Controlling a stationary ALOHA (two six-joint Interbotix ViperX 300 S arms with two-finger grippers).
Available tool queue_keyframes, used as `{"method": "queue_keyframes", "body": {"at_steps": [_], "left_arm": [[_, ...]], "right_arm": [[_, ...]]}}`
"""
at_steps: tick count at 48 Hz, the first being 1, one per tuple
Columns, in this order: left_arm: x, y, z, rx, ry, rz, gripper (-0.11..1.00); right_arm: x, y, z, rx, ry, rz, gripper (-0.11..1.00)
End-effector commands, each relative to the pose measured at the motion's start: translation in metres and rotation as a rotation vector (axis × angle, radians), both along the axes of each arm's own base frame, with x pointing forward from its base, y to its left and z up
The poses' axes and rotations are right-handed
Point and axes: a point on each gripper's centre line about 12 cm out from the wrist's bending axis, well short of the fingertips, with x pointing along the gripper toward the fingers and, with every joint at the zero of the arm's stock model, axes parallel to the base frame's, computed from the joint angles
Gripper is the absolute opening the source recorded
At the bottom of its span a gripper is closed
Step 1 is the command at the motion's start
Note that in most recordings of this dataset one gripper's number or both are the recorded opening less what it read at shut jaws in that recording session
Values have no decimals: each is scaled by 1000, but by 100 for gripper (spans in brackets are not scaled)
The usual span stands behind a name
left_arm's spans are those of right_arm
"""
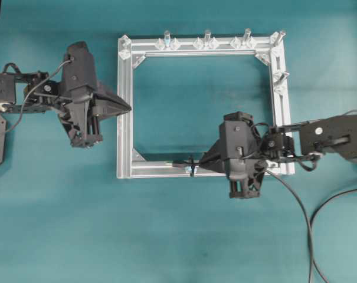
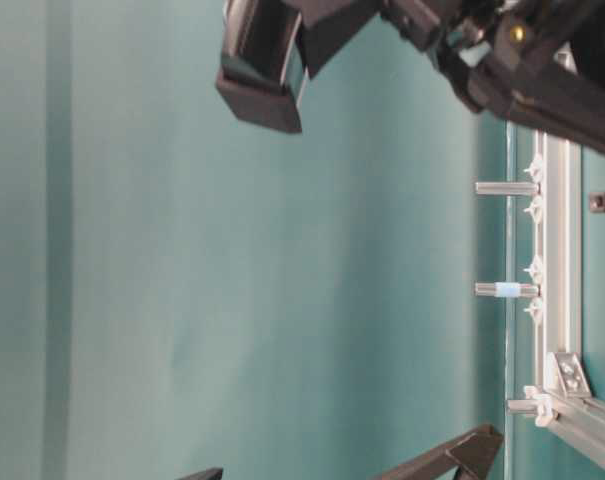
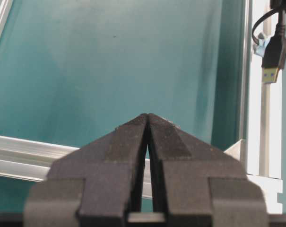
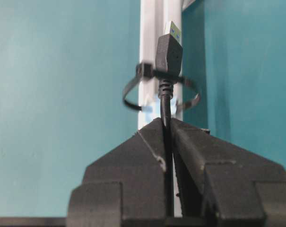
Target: Insert the wire through the string loop located in the center.
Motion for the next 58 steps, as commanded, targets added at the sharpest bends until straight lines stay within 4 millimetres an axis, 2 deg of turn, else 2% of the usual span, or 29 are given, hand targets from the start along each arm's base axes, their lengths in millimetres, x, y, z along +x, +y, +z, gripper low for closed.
{"method": "queue_keyframes", "body": {"at_steps": [1, 20, 34, 37, 44, 51, 54, 58], "left_arm": [[1, -2, 8, 1, -25, -4, 0], [4, -8, 12, -4, -5, -28, 0], [21, -18, 18, -8, 28, -66, 2], [27, -18, 19, -10, 31, -69, 12], [47, -22, 20, -12, 46, -82, 51], [57, -24, 18, -15, 109, -98, 83], [58, -25, 17, -17, 138, -102, 89], [59, -26, 18, -19, 155, -106, 89]], "right_arm": [[12, -1, 12, 1, -46, -6, 8], [15, -3, 7, 0, -32, -11, 8], [14, -5, 6, 0, -29, -14, 8], [14, -5, 5, 0, -28, -16, 8], [14, -6, 5, 0, -28, -19, 8], [14, -6, 5, 0, -28, -19, 8], [14, -6, 5, -1, -28, -18, 8], [14, -6, 5, 0, -28, -19, 8]]}}
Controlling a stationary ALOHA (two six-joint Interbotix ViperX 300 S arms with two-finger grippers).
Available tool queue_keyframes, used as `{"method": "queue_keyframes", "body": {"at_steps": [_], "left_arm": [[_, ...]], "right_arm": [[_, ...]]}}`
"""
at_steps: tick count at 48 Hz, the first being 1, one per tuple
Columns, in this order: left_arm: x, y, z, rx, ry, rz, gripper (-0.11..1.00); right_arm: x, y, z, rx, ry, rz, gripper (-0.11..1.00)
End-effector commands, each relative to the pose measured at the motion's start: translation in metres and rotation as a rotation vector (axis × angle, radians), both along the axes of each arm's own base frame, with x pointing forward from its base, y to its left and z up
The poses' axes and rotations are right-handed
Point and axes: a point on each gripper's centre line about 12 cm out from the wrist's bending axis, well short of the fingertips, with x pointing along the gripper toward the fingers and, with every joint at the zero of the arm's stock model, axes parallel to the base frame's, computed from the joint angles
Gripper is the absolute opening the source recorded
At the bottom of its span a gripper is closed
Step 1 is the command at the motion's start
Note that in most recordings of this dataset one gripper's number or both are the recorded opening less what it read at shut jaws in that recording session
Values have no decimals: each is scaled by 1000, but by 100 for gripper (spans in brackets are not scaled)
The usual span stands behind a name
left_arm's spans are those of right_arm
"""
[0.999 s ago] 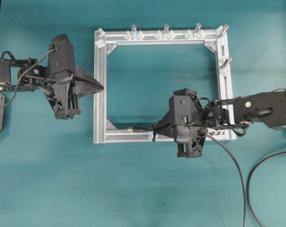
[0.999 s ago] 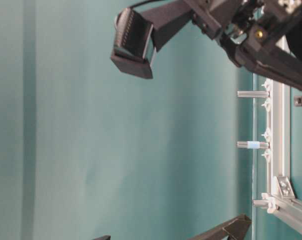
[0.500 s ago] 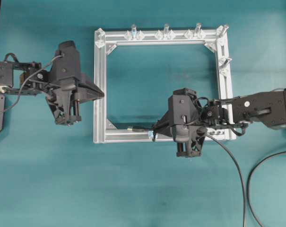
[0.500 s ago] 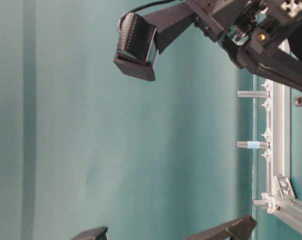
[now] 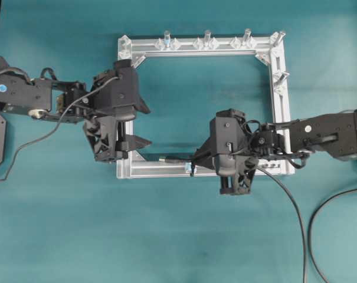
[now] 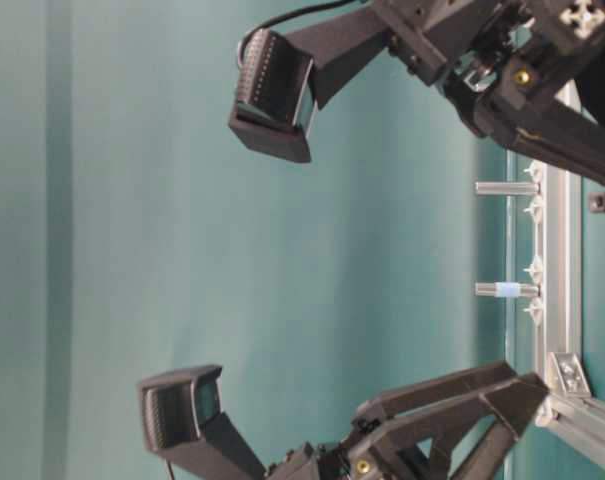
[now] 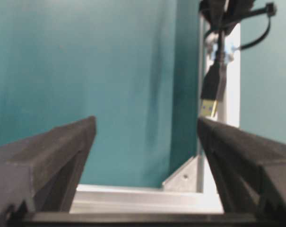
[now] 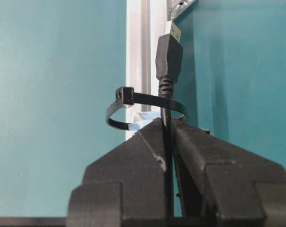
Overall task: Insert the wire through the string loop located in the center.
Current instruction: 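Move the left gripper to the connector emerging past the loop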
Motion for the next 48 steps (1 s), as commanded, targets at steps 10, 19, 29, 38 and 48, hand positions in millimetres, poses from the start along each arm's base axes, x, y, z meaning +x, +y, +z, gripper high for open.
{"method": "queue_keyframes", "body": {"at_steps": [10, 19, 29, 38, 48], "left_arm": [[11, -17, 17, 1, -28, -51, 89], [12, -25, 16, -4, -21, -68, 89], [37, -30, 12, -2, -18, -83, 89], [56, -31, -1, -2, 6, -83, 89], [61, -37, 1, -3, -1, -96, 89]], "right_arm": [[4, -3, 10, 0, -32, -8, 8], [4, -5, 9, 0, -31, -13, 8], [5, -6, 9, 0, -31, -16, 8], [6, -6, 10, -1, -35, -15, 8], [6, -6, 11, -1, -40, -15, 8]]}}
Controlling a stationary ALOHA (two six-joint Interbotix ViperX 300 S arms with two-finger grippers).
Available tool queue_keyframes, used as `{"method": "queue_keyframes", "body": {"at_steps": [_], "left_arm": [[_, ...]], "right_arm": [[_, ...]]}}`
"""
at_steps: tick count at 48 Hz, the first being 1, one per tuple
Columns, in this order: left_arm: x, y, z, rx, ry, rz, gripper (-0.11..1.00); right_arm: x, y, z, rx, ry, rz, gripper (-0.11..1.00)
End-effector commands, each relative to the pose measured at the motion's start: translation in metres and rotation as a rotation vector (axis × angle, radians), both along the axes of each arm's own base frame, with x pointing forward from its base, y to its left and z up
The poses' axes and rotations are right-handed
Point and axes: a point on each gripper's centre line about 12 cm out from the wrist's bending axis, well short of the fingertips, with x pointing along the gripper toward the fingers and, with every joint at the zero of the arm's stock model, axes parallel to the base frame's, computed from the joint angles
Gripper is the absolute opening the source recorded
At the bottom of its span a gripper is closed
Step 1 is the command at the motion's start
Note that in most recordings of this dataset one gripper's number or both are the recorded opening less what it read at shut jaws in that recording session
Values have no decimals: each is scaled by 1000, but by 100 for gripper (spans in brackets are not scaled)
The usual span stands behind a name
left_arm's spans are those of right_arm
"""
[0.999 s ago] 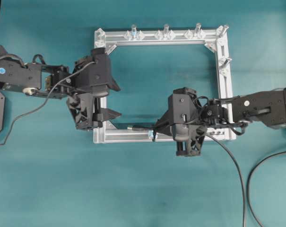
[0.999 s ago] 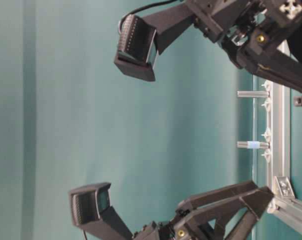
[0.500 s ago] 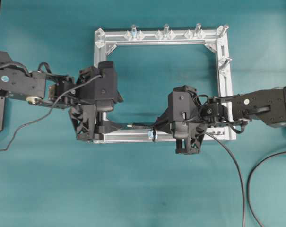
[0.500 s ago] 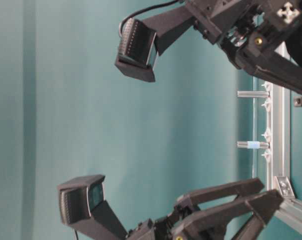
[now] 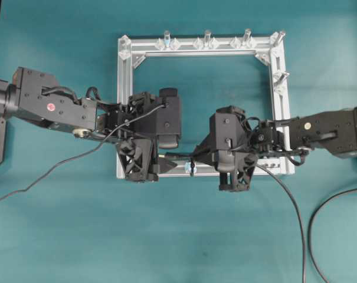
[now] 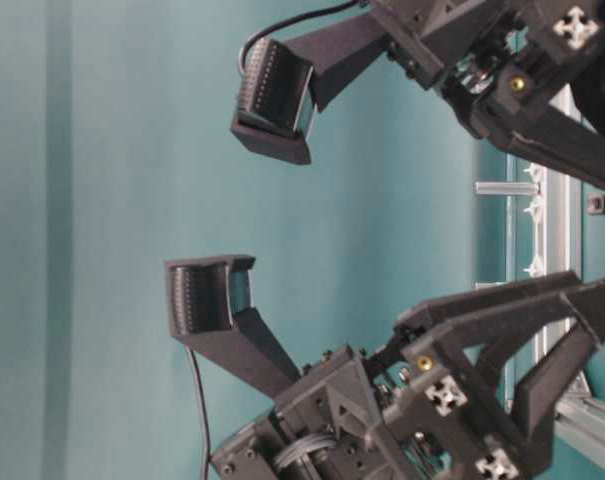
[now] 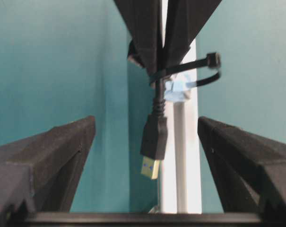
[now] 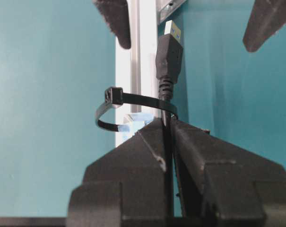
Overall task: Insert the wire through the string loop located in the center.
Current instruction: 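Move the left gripper to the connector emerging past the loop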
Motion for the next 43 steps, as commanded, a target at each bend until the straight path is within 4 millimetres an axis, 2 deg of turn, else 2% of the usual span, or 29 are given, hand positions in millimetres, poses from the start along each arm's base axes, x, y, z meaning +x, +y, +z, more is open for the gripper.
{"method": "queue_keyframes", "body": {"at_steps": [1, 18, 31, 43], "left_arm": [[7, -5, 15, -3, -44, -9, 89], [4, -8, 7, -5, -24, -14, 89], [-11, -7, -12, -1, 22, -13, 89], [-7, -6, -11, -2, -24, -9, 89]], "right_arm": [[6, 0, 11, 0, -38, -1, 8], [5, 0, 10, -2, -37, 0, 8], [4, 0, 9, -2, -32, 0, 8], [4, -1, 9, -2, -34, -1, 8]]}}
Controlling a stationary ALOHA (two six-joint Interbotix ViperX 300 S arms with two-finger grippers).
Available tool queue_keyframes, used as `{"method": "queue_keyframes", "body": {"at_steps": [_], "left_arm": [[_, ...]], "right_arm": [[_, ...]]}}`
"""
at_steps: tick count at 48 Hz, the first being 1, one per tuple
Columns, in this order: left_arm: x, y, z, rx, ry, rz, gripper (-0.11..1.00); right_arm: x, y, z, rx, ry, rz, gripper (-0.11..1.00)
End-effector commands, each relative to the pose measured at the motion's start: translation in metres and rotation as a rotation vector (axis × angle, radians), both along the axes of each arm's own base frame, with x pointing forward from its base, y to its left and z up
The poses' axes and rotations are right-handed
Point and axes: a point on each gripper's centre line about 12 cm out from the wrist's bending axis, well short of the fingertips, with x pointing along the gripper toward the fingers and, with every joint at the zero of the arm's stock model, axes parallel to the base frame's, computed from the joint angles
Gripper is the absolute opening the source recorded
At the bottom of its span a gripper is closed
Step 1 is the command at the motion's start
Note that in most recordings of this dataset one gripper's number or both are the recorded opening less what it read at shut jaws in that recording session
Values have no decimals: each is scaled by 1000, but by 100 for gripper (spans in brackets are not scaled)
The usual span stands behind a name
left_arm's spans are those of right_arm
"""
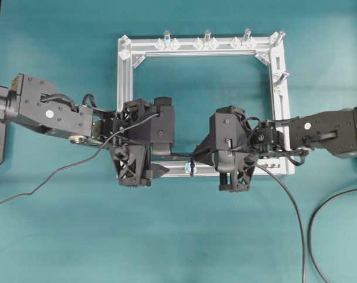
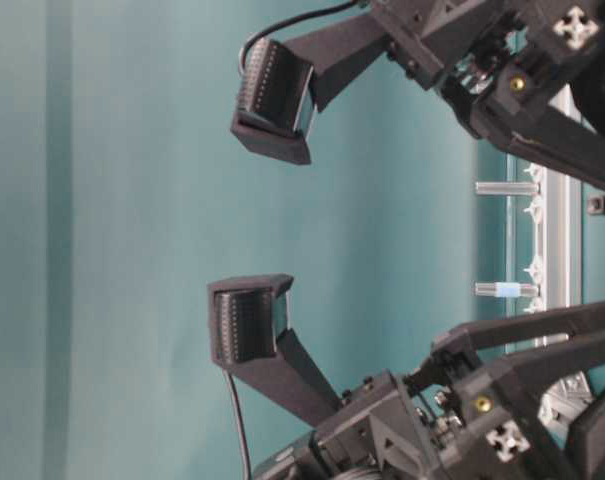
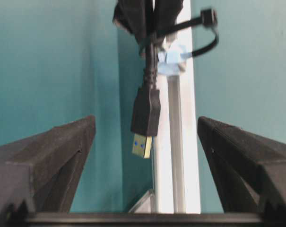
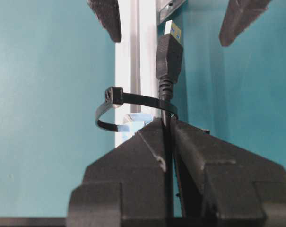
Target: Insert the wire through the string loop located in the center.
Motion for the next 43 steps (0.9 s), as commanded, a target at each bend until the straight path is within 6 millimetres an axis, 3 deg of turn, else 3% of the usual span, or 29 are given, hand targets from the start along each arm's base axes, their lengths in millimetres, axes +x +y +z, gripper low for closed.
{"method": "queue_keyframes", "body": {"at_steps": [1, 7, 16, 34, 38, 43], "left_arm": [[5, -1, 9, -6, -44, 6, 89], [9, -1, 5, -5, -53, 6, 89], [24, -11, -17, -15, -12, 0, 89], [21, -11, -18, -17, -9, 1, 87], [21, -11, -18, -16, -9, 0, 79], [21, -11, -18, -16, -8, 0, 55]], "right_arm": [[4, -1, 9, -2, -34, -1, 8], [4, -2, 10, -2, -35, -3, 8], [5, -2, 10, -2, -37, -3, 8], [5, -2, 10, -2, -38, -3, 8], [5, -2, 10, -2, -40, -3, 8], [4, -2, 9, -2, -37, -3, 8]]}}
